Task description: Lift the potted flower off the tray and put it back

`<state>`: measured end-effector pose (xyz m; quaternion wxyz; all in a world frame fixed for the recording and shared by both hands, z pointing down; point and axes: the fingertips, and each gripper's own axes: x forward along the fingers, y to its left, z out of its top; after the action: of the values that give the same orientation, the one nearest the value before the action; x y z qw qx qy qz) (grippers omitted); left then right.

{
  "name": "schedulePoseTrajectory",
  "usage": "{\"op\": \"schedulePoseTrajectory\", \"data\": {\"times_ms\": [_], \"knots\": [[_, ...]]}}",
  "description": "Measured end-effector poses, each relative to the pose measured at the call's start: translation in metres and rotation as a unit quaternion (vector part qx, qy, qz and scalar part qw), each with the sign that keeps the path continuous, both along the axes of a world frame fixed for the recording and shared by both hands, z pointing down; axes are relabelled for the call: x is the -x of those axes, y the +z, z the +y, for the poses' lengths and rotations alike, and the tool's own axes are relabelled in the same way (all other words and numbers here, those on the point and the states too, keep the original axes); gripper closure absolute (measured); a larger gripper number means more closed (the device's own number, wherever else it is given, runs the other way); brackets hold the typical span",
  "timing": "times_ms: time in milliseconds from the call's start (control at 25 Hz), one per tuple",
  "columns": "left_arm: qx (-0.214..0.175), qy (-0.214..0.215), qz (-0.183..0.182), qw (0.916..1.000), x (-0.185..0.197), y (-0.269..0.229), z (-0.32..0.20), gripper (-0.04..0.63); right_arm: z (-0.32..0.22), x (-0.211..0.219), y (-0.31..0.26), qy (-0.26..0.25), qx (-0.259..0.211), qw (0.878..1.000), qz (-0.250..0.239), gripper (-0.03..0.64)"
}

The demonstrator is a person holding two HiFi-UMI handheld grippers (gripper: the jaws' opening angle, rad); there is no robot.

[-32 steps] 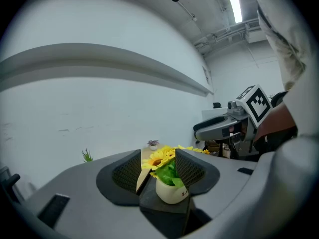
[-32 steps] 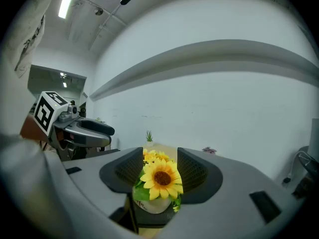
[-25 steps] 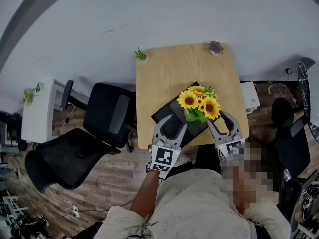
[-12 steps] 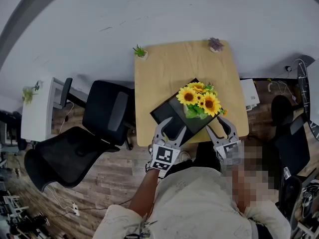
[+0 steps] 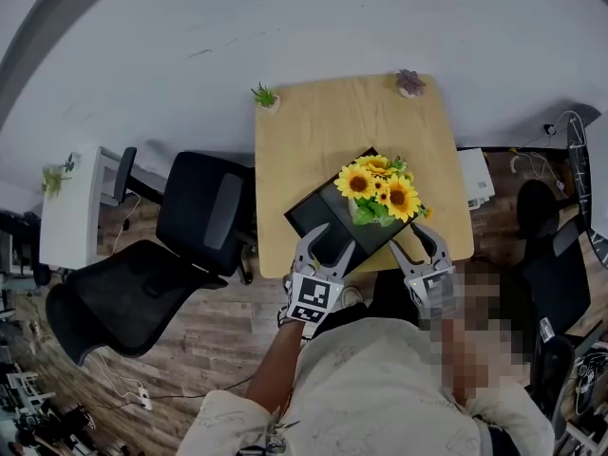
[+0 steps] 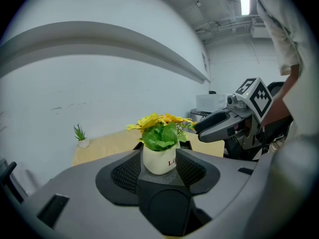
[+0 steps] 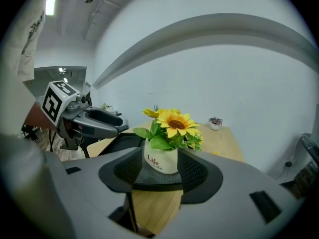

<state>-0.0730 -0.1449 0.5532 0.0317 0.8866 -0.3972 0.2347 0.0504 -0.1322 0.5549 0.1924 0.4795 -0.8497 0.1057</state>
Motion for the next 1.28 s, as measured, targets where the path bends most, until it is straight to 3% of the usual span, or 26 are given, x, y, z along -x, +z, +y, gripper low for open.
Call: {"op": "schedulePoseTrajectory", "data": {"times_ms": [1280], "knots": [[0.070, 0.023, -0.028, 0.9969, -0.019, 0.049, -0.037, 0.363, -0.041, 0.003, 0.033, -0.038, 0.040, 0.998, 0.008, 0.365]]}}
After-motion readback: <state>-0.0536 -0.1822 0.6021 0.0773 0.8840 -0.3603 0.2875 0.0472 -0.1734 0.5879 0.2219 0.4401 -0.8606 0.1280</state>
